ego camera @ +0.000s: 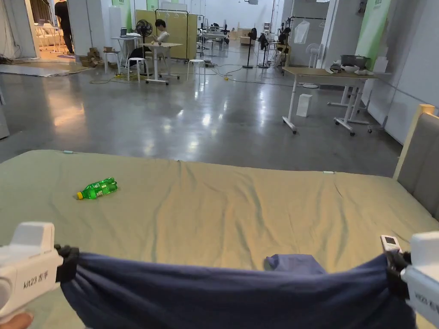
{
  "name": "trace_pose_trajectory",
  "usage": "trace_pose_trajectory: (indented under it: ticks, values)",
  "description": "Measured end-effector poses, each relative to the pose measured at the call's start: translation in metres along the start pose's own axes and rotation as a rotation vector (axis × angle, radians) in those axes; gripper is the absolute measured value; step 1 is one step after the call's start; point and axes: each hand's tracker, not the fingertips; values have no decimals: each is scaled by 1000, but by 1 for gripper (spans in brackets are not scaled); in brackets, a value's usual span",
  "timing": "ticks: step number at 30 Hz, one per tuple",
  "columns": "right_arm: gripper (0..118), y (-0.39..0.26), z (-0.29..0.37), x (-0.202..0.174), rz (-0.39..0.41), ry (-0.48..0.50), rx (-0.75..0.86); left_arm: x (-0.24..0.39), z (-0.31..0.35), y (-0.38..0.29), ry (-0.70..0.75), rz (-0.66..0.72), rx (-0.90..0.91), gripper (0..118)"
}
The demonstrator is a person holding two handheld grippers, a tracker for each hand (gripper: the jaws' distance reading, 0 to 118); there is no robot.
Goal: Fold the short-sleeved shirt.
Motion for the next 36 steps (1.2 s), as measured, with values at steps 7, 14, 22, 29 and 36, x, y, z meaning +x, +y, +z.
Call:
trace_pose_trajectory:
  ticks: [7,14,22,29,36]
  values:
    - [4,-94,-3,-17,-39,49,-256,-4,-12,-87,-32,7,-212,6]
    - [4,-146,-6,-29,-31,87,-431,-13,-27,-144,-42,5,-395,6]
    - [4,-196,-40,-44,3,95,-580,-13,-64,-184,-31,-12,-514,6]
    - [8,-218,-52,-47,-25,83,-605,-15,-70,-186,-41,-17,-520,7]
    - [76,-188,-41,-28,-58,-29,-496,-6,-51,-154,-47,52,-428,62]
